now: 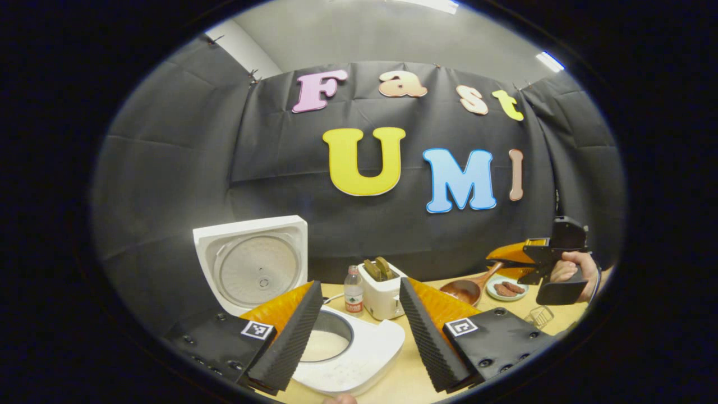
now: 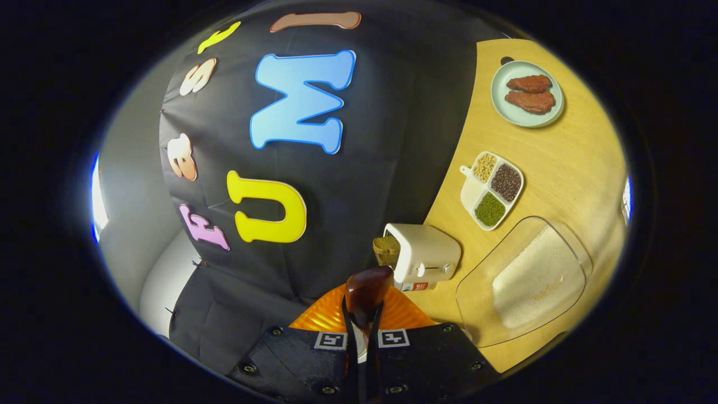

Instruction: Close the left gripper, press the button to open the rice cooker; take a wooden spoon from the chopstick holder with the right hand, scoop a spoonful of rice and pour it into the rice cooker, then put the wooden spoon back into the chopstick holder.

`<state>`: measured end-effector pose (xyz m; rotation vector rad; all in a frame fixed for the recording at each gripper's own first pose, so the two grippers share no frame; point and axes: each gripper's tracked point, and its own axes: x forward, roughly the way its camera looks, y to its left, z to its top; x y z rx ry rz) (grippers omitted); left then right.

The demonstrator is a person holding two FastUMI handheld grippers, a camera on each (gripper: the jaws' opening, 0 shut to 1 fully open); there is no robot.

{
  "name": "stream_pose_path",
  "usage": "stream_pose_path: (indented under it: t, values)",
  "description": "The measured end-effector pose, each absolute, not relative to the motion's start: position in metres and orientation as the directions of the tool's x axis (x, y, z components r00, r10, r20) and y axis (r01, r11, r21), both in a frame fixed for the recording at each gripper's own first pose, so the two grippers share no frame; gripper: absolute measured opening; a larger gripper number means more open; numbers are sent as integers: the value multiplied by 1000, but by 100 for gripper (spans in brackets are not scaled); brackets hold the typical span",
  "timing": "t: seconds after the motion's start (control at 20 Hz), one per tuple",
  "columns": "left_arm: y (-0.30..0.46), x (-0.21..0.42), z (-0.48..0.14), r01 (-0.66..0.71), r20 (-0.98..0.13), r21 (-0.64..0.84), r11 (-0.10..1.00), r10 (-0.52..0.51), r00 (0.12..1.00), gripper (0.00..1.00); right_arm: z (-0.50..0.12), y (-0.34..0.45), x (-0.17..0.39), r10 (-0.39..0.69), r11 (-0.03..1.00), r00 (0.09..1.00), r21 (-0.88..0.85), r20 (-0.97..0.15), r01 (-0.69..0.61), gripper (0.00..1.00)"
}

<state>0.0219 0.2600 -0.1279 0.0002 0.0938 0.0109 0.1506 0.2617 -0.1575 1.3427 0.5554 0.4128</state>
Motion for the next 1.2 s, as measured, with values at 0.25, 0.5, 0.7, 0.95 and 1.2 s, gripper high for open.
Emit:
stream_pose_path:
  t: [0.25, 0.5, 0.7, 0.95, 1.2]
  values:
    - [278, 15, -138, -21, -112, -7, 1000, 20, 993, 96, -146, 328, 158, 661, 210, 740, 977, -122, -27, 6]
    - [298, 5, -150, -41, -136, -12, 999, 39, 990, 96, -148, 399, 170, 720, 286, 677, 953, -149, -95, 6]
    - [310, -2, -159, -64, -151, -9, 998, 62, 987, 96, -147, 459, 172, 769, 360, 614, 915, -179, -183, 6]
    - [315, -8, -174, -77, -174, 6, 997, 77, 982, 96, -151, 521, 160, 794, 536, 552, 724, -257, -434, 6]
    - [325, -15, -173, -98, -164, -8, 995, 95, 982, 95, -153, 566, 146, 779, 625, 531, 336, -334, -705, 6]
